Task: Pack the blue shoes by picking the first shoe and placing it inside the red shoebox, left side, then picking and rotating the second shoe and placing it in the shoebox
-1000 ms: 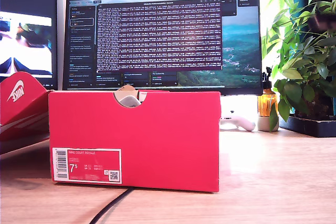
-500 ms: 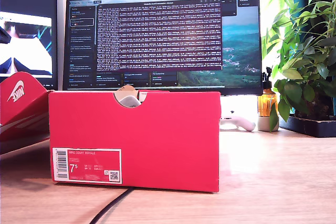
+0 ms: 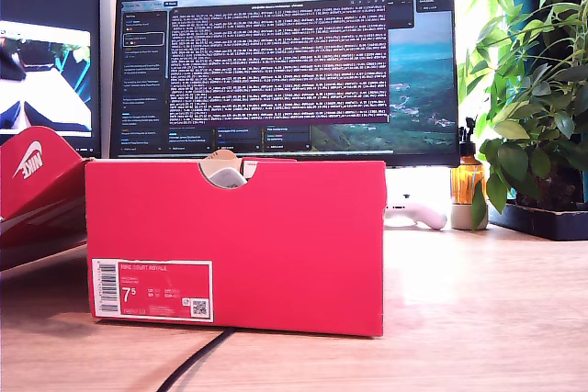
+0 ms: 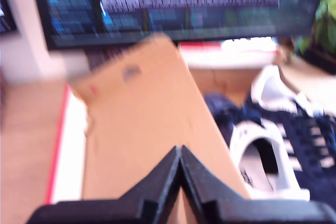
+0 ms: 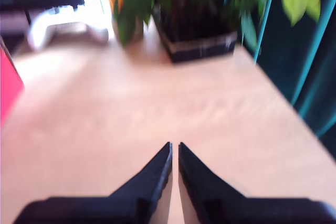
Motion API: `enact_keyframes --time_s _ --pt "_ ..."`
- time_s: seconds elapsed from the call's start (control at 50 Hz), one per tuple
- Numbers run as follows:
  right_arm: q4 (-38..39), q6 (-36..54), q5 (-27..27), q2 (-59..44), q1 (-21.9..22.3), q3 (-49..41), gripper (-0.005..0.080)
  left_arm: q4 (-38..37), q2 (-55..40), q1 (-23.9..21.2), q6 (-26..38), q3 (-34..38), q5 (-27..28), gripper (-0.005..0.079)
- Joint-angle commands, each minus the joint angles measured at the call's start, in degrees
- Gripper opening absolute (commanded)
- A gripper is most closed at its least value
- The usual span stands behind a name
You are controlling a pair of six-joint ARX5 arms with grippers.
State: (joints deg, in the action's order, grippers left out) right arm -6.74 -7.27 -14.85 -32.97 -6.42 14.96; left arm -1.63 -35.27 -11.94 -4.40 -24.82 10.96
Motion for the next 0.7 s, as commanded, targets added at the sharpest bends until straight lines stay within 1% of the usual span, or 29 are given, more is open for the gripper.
enact_keyframes --time_s 0.0,0.06,0.22,0.3,0.44,0.56,0.68 --pt "0.5 0.2 0.6 2.6 0.1 -2.1 -0.0013 0.4 1.8 -0.5 -0.1 3.2 -0.8 -0.0016" --pt "0.0 0.2 2.2 5.4 0.0 -3.0 -0.0013 0.5 4.0 -0.8 -0.1 4.9 -1.0 -0.0017" --pt "-0.5 1.0 4.0 11.2 0.0 -4.7 -0.0013 1.5 11.5 -0.8 -0.6 9.9 -1.0 -0.0017" --pt "-1.7 1.3 4.0 13.0 0.0 -6.0 -0.0013 1.6 14.9 -0.8 -2.2 12.5 -1.8 -0.0017" --pt "-2.1 1.5 4.0 15.7 0.0 -7.5 -0.0013 0.7 19.4 -0.8 -2.3 16.3 -2.8 -0.0017" --pt "-2.7 1.9 3.8 17.8 0.1 -7.5 -0.0013 -0.5 23.0 -0.8 -2.6 18.2 -5.6 -0.0017" --pt "-4.1 1.9 3.8 19.3 0.0 -7.8 -0.0013 -2.5 25.7 -0.8 -2.7 19.2 -6.2 -0.0017"
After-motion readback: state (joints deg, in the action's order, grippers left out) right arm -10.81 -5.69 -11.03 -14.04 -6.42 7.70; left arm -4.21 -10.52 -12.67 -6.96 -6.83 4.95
